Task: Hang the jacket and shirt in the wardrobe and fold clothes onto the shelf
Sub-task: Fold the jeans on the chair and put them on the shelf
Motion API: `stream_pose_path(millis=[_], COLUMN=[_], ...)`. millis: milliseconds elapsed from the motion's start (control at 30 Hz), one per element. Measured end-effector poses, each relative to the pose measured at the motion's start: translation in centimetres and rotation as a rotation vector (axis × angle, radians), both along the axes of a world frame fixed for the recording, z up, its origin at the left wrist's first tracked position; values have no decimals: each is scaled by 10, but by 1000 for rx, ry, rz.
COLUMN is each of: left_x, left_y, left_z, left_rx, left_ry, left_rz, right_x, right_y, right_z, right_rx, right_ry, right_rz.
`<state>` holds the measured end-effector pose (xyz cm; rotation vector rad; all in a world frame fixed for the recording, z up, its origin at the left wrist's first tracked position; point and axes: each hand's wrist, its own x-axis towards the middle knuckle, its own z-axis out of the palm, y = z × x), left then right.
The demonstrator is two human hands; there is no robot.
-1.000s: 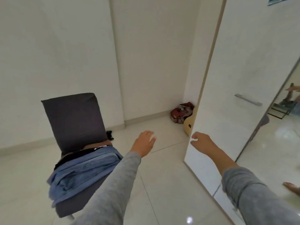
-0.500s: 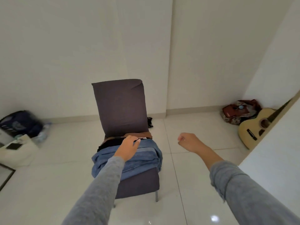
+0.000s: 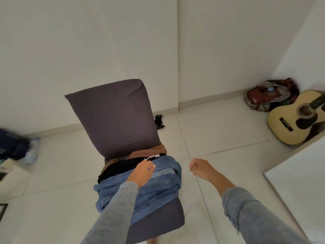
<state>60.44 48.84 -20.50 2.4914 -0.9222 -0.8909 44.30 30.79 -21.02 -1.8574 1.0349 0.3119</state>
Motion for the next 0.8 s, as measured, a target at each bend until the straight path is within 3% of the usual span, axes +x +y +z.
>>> stream_pose_path(millis=[67,100,133,167,200,233,267,300,400,467,600,700,800], left_x=[23,36,52,61,63,71,77,80,93,101,110,109,108], left_y=[-23,-33,-42,-55,-63,-74,-81,-90,-104,-114,-126,-132,-141], left_z=[-21,-30,-48,-54,-49,-63,-82,-93,-134,-168,-220,-263,-291], left_rx=[-28,74,52,36,92,77,23,40,93,165,200,256,207], left_ry=[171,240,130,166,384,384,201,131,204,160,-2,-241,-409], left_rz=[58,-28,-172,-120,-16,-74,-178,-254,-313,-388,-573,-710,-734], right_x=[9,12,18,23,27,32,37,42,58,71,96,109,109], right_y=[-1,2,3,5,10,15,21,28,53,64,71,68,60], right_z=[-22,-31,-44,-56,-67,-83,-99,-112,-157,-192,-242,-268,-299], right_rx=[37,54,74,94,110,123,133,139,178,193,115,45,68], right_ry=[43,57,62,60,59,76,90,109,134,154,225,338,402], right_rz=[-55,-88,-147,-204,-252,-289,-299,-301,-313,-325,-471,-621,-609])
